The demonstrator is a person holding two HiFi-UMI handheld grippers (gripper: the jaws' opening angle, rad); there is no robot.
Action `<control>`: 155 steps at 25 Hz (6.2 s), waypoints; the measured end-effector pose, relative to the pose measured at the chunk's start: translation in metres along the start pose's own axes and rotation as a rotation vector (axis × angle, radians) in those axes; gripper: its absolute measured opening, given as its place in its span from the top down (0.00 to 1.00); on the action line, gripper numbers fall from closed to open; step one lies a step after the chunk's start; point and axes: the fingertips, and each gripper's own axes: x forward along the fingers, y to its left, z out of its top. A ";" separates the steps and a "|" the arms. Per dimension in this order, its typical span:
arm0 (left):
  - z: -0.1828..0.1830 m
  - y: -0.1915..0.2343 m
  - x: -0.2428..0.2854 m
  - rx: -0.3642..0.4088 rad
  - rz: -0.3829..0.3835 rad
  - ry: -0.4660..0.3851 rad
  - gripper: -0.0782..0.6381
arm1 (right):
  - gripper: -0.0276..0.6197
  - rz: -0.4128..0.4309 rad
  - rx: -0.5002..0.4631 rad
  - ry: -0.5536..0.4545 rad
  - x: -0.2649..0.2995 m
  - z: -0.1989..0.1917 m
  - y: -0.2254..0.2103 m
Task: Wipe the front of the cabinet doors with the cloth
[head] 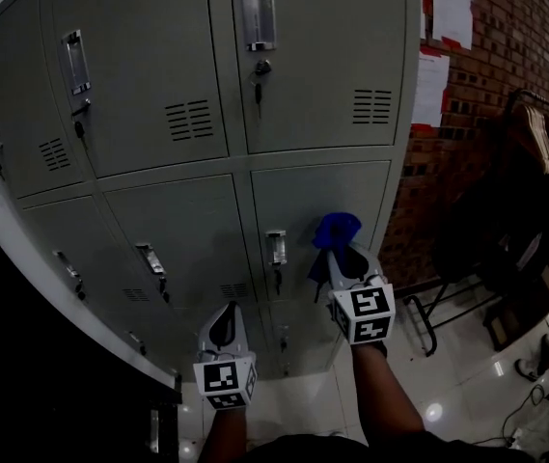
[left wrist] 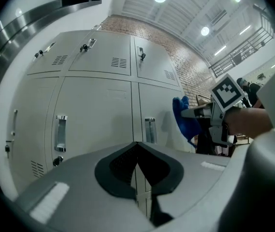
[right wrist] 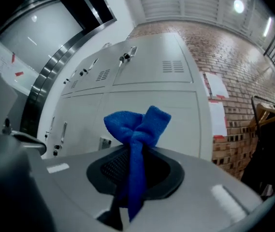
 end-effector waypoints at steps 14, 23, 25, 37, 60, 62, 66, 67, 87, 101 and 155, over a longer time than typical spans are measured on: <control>0.004 0.046 -0.011 0.019 0.048 -0.001 0.87 | 0.86 0.140 -0.003 0.047 0.065 -0.027 0.107; 0.004 0.047 -0.003 0.010 0.041 0.002 0.87 | 0.85 0.115 0.025 0.059 0.062 -0.035 0.076; 0.001 0.042 0.001 0.008 0.031 0.005 0.87 | 0.83 0.108 0.030 0.061 0.060 -0.037 0.067; -0.005 0.000 0.026 -0.009 -0.021 0.009 0.87 | 0.84 -0.002 0.043 0.067 0.037 -0.051 -0.010; -0.009 -0.036 0.038 -0.004 -0.051 0.018 0.87 | 0.85 -0.245 0.097 0.095 -0.003 -0.078 -0.125; -0.010 -0.035 0.035 -0.001 -0.052 0.023 0.87 | 0.85 -0.249 0.104 0.074 -0.010 -0.077 -0.119; -0.010 -0.028 0.031 0.005 -0.055 0.028 0.87 | 0.86 -0.193 0.120 0.048 -0.012 -0.085 -0.079; -0.011 -0.026 0.029 0.006 -0.056 0.029 0.87 | 0.86 -0.167 0.125 0.048 -0.010 -0.089 -0.064; -0.012 0.046 -0.002 0.023 0.028 0.042 0.87 | 0.85 0.034 0.138 0.137 0.050 -0.117 0.063; -0.013 0.005 0.019 0.004 -0.026 0.032 0.87 | 0.85 -0.099 0.153 0.157 0.021 -0.129 -0.039; -0.065 0.009 0.018 -0.025 0.055 0.156 0.87 | 0.86 -0.050 0.087 0.288 0.024 -0.201 0.001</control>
